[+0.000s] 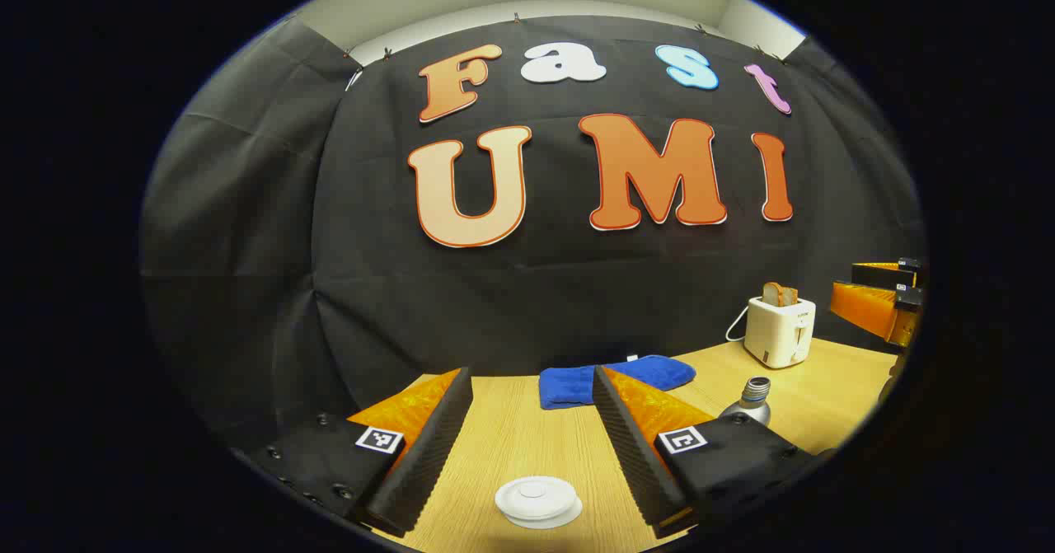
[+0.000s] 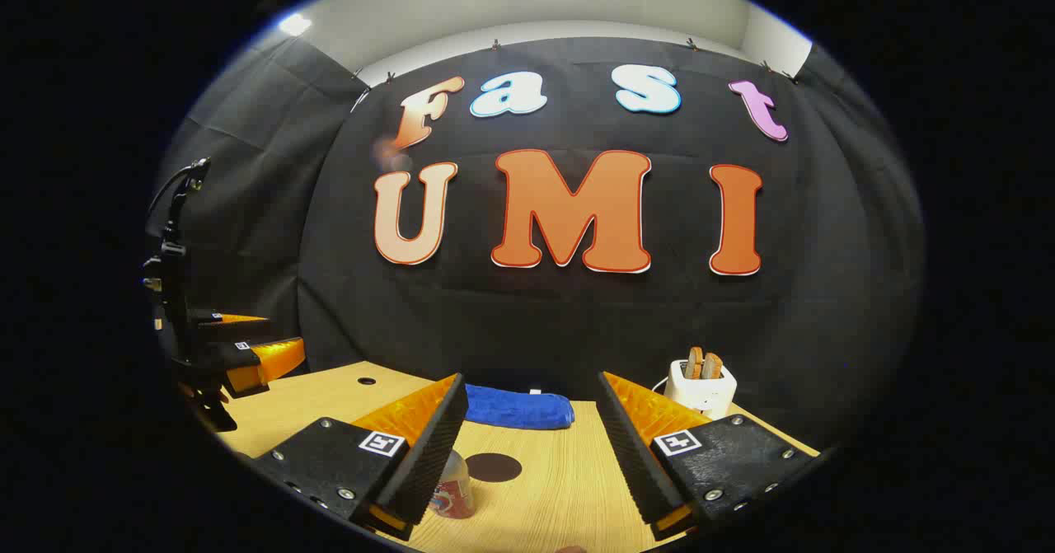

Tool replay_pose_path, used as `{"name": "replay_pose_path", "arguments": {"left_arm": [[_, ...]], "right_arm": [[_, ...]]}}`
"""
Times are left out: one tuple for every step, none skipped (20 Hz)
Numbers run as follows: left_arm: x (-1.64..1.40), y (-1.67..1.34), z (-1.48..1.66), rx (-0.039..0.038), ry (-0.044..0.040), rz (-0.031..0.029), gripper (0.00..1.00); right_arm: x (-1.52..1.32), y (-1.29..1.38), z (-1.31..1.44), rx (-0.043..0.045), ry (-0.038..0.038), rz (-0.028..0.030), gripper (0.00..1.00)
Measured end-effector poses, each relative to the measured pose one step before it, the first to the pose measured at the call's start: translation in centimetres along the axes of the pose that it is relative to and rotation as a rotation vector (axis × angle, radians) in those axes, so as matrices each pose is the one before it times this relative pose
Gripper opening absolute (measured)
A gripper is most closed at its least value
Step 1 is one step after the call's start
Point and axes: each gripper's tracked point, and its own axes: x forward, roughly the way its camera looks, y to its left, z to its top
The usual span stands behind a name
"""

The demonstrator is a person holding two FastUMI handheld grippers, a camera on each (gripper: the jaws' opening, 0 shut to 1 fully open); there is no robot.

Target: Open the teacup lid with one hand, grasp the water bottle and pour water into the teacup with the other hand; after pouring, place the water bottle on the coaster and then close the teacup lid.

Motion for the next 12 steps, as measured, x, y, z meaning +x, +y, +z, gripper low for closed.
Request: {"name": "replay_pose_path", "arguments": {"left_arm": [[0.022,-0.051,-0.099,0.00139,0.00302,-0.00060,0.99],[0.073,0.036,-0.116,0.00180,0.00318,-0.00026,0.99],[0.013,-0.066,-0.088,0.00115,0.00288,-0.00020,0.99],[0.017,0.021,-0.043,0.00043,0.00058,-0.00017,0.99],[0.010,0.013,0.179,0.00102,-0.00246,0.00154,0.99],[-0.090,0.013,0.099,0.00147,-0.00387,0.00176,0.99],[-0.060,0.029,0.217,0.00277,-0.00493,0.00120,0.97],[0.018,0.048,0.032,0.00278,-0.00265,0.00039,0.99],[-0.055,-0.031,0.106,0.00129,-0.00224,-0.00058,0.94],[0.003,-0.024,0.036,-0.00066,-0.00133,-0.00101,0.94],[-0.062,-0.015,0.046,-0.00063,-0.00080,-0.00088,0.94],[0.036,0.010,-0.037,-0.00012,-0.00003,0.00007,0.97]], "right_arm": [[0.000,0.014,-0.065,0.00097,0.00040,-0.00014,0.94],[0.042,0.070,-0.040,0.00104,0.00116,0.00081,0.94],[-0.020,-0.042,-0.083,0.00062,0.00214,-0.00060,0.94],[0.000,-0.074,-0.091,0.00020,0.00103,-0.00079,0.94],[0.115,-0.042,0.113,0.00038,-0.00092,-0.00416,0.94],[-0.040,-0.087,0.115,0.00147,-0.00254,-0.00387,0.94],[0.123,0.056,0.136,0.00300,-0.00309,-0.00142,0.94],[-0.006,-0.101,0.058,0.00412,-0.00265,-0.00049,0.94],[0.013,0.002,0.202,0.00386,-0.00238,0.00048,0.94],[0.064,0.001,-0.025,0.00303,-0.00081,-0.00104,0.94],[-0.006,0.009,0.010,0.00187,-0.00059,0.00036,0.94],[-0.066,0.030,0.028,0.00000,0.00042,0.00122,0.94]]}}
